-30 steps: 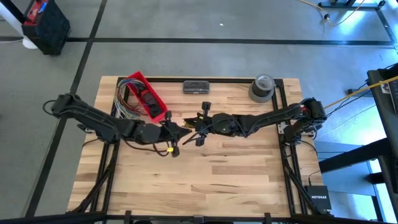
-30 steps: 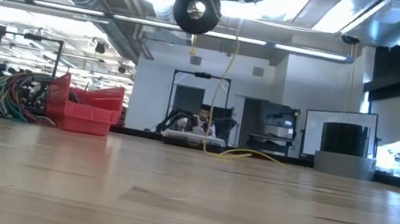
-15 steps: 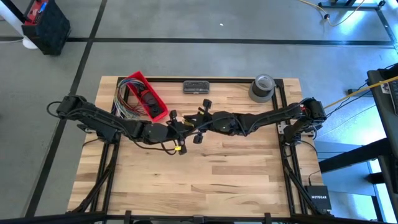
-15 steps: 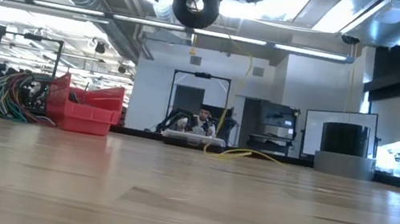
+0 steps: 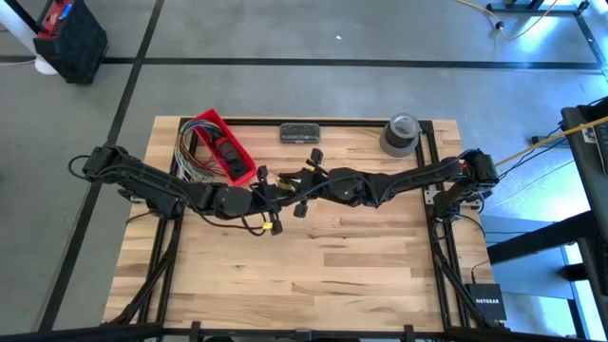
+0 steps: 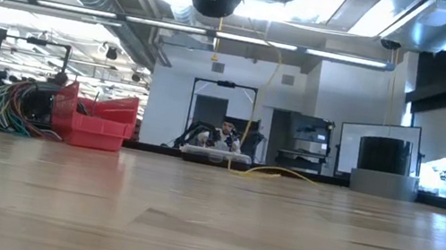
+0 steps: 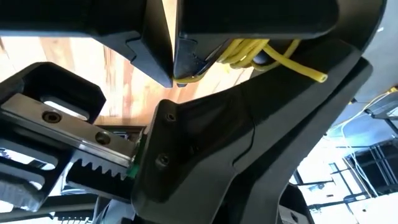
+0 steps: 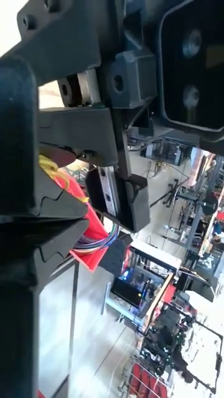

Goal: Coil cords
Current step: Coil the yellow wire on the spool

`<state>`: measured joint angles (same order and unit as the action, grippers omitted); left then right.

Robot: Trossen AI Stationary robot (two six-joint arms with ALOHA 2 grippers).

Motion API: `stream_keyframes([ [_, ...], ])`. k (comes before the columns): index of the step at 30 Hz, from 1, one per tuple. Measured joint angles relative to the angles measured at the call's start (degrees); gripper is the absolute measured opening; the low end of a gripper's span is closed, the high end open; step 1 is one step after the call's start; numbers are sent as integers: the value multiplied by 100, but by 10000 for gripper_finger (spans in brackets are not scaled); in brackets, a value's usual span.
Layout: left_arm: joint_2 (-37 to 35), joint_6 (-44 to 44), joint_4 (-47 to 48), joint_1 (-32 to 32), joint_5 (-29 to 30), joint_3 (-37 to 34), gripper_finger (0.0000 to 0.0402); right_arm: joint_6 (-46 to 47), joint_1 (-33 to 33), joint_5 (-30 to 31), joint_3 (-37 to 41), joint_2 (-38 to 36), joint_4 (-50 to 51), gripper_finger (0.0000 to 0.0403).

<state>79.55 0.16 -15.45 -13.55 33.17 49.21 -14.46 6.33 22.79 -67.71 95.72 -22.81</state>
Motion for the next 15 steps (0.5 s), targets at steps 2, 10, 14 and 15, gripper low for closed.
stream_keyframes([
  [2,0,1,12,1,10,0,5,-50,0,14,-69,0,63,2],
  [10,-6,-2,-61,1,33,5,7,-98,2,113,-373,-11,191,2],
  [14,-6,-6,-85,1,-10,10,7,-90,0,95,-516,-33,161,2],
  [15,2,-10,-80,1,-39,12,7,-81,3,57,-554,-33,85,2],
])
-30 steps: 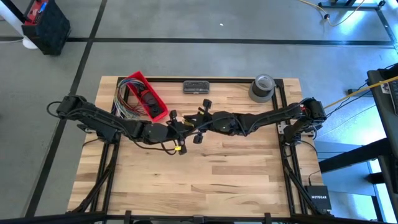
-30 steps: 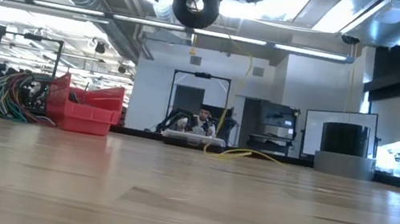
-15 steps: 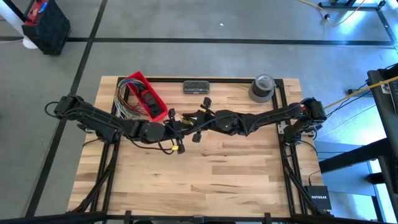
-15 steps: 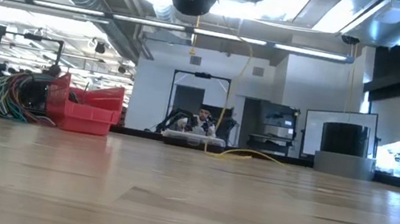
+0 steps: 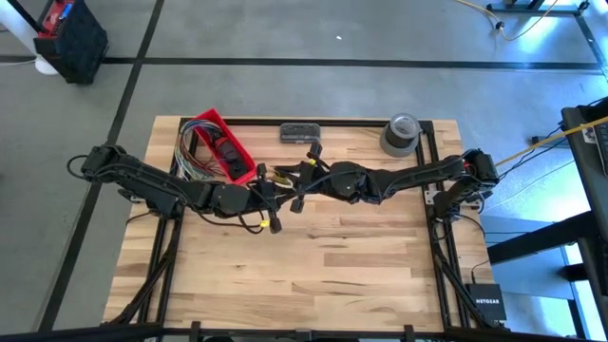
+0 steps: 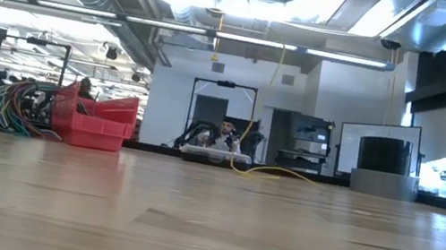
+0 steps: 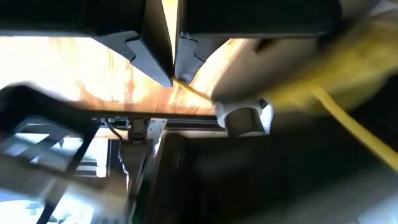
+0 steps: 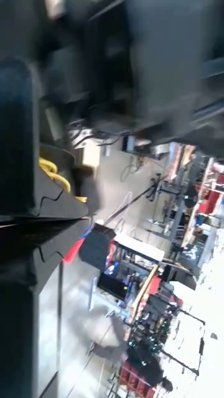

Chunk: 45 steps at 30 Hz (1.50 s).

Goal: Coil cords
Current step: Coil the yellow wire on the spool

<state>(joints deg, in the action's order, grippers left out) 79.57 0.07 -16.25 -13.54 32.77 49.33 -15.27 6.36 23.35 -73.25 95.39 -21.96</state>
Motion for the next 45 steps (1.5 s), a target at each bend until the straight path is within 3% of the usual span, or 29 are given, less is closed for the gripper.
stream_keyframes([
  [15,15,91,64,0,-28,-8,8,-146,10,-49,-402,-47,281,2],
  [30,15,164,87,0,-17,-12,8,-299,11,-61,-433,-648,511,2],
  [45,20,255,262,-7,-22,-16,7,-792,632,332,-444,-1287,795,2],
])
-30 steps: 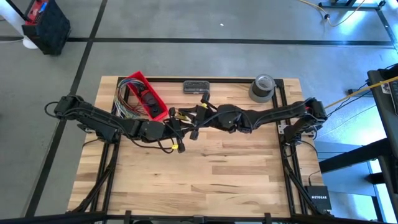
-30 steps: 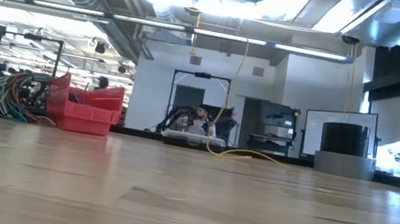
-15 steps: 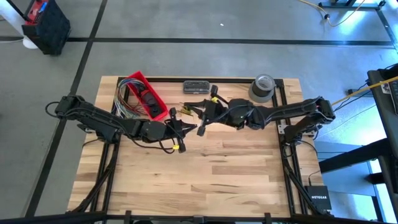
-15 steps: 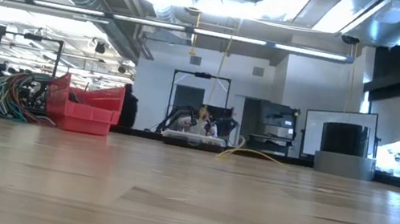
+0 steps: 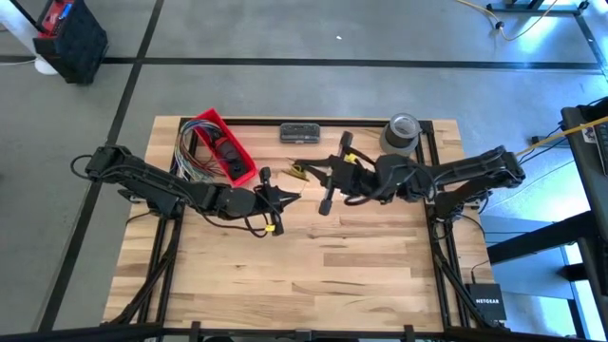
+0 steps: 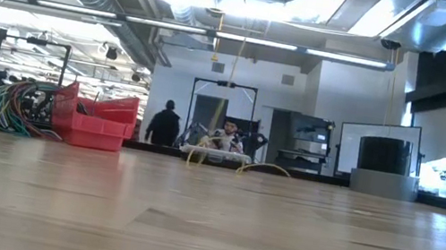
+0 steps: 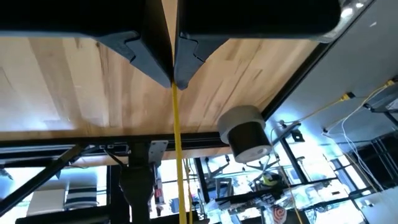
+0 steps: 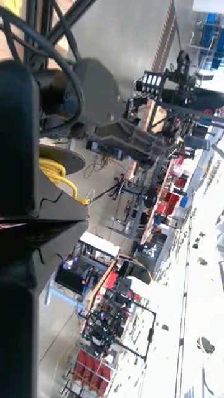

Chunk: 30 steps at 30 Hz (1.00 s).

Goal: Coil cords
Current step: Coil the yellow wire on the spool

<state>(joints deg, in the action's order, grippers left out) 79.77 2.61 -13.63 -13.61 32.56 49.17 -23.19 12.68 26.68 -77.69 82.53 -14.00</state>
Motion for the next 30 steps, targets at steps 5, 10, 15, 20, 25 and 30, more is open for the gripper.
stream_keyframes([
  [5,-1,107,16,-3,0,-8,2,-23,173,48,-4,-75,375,2],
  [10,-71,188,312,-50,2,-15,1,21,341,228,-11,-85,1002,2],
  [15,-294,110,748,-55,22,-23,1,289,392,230,-20,-94,1870,3],
  [20,-393,154,971,-105,26,-22,0,479,386,357,362,-94,2065,2],
  [25,-395,194,1082,-91,24,-20,0,506,381,392,883,-88,1883,2],
  [30,-402,73,1178,-57,28,-11,0,496,381,534,1240,-81,1480,2],
])
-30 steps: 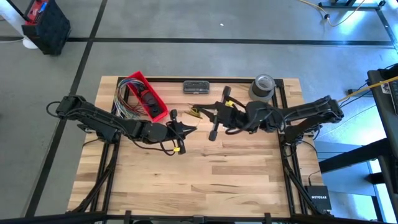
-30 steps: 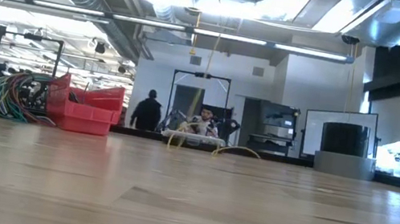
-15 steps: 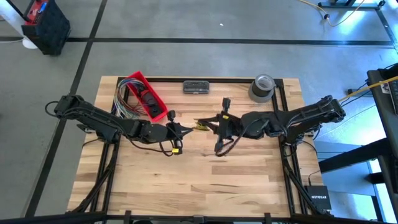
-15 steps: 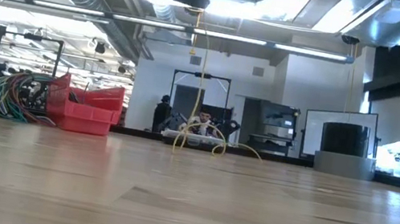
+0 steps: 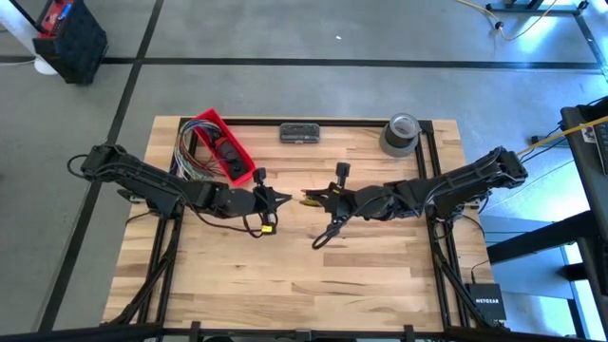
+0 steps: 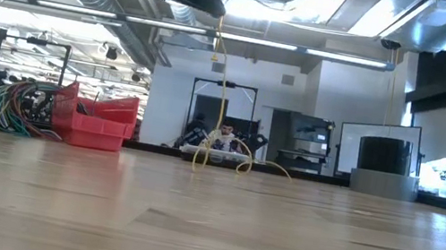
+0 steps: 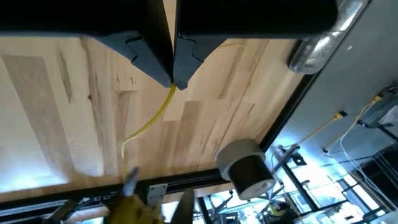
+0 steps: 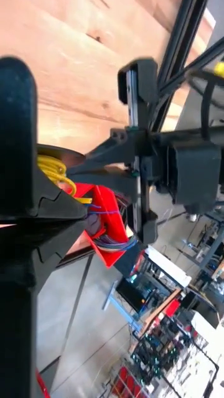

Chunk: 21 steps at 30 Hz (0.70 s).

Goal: Coil cords
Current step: Coil the yellow wire on the spool

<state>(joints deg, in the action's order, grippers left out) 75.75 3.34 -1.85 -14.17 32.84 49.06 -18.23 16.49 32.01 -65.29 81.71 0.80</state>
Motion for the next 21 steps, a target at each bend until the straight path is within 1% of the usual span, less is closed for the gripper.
stream_keyframes([
  [5,-4,6,38,-7,-4,2,0,-29,0,75,63,4,-147,2],
  [9,-169,-4,457,-9,-3,2,0,-32,0,190,63,7,-177,2],
  [12,-359,-266,724,-9,-1,2,0,-18,0,166,63,59,-172,2],
  [14,-472,-379,802,-14,-1,5,0,-12,0,107,70,103,-138,2],
  [17,-562,-580,959,-20,26,9,0,6,0,-171,70,129,-171,2],
  [21,-557,-674,1219,3,301,11,0,-1,0,-362,70,153,-349,2],
])
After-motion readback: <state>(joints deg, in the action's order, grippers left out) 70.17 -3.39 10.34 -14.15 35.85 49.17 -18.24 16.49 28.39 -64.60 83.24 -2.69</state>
